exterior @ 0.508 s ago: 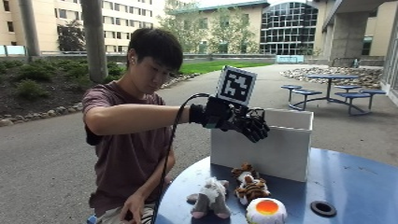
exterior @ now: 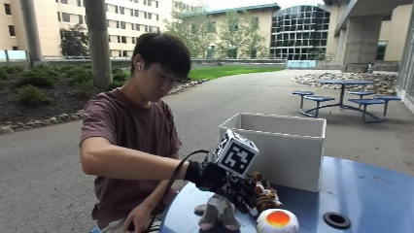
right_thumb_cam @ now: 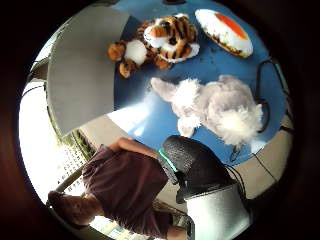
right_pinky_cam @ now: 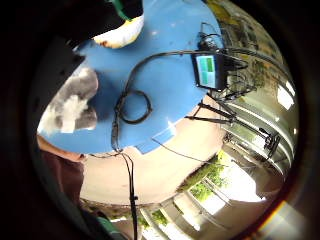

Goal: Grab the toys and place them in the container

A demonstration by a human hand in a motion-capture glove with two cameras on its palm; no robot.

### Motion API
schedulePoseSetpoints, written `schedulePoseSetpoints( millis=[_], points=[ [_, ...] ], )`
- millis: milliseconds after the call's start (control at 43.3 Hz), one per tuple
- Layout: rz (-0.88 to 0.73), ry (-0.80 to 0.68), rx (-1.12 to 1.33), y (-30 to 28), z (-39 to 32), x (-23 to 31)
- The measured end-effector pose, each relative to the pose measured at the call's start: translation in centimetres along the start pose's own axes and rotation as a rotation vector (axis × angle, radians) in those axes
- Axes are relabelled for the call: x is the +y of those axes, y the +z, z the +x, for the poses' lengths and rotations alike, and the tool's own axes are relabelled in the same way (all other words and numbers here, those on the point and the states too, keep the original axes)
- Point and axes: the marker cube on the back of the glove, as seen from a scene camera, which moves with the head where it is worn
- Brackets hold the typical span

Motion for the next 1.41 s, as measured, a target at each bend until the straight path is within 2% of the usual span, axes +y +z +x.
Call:
schedulePoseSetpoints(
  millis=[138, 208, 392, 508, 646, 761, 877, 1038, 1130, 1223, 1292, 1407],
  points=[
    [-0.113, 0.016, 0.078, 5.4, -1.0, -1.3],
    [-0.117, 0.04, 0.134, 7.4, -1.5, -2.1],
    [0.055, 0.03, -0.049, 8.5, -1.5, -2.9],
    [0.184, 0.045, -0.073, 8.7, -1.9, -3.6],
    [0.214, 0.034, -0.095, 7.6, -2.8, -4.0],
    [0.221, 0.022, -0.126, 3.2, -3.3, -3.0],
    [0.297, 0.02, -0.122, -3.7, -4.0, -1.2],
    [0.49, -0.006, -0.11, -18.4, -7.0, 1.5],
    [0.552, 0.082, -0.112, -25.3, -10.4, 0.8],
    [0.579, 0.179, -0.114, -29.8, -14.1, -1.5],
    [0.591, 0.116, -0.075, -32.3, -17.4, -3.6],
    [0.588, -0.09, 0.028, -33.7, -22.1, -7.3]
  ],
)
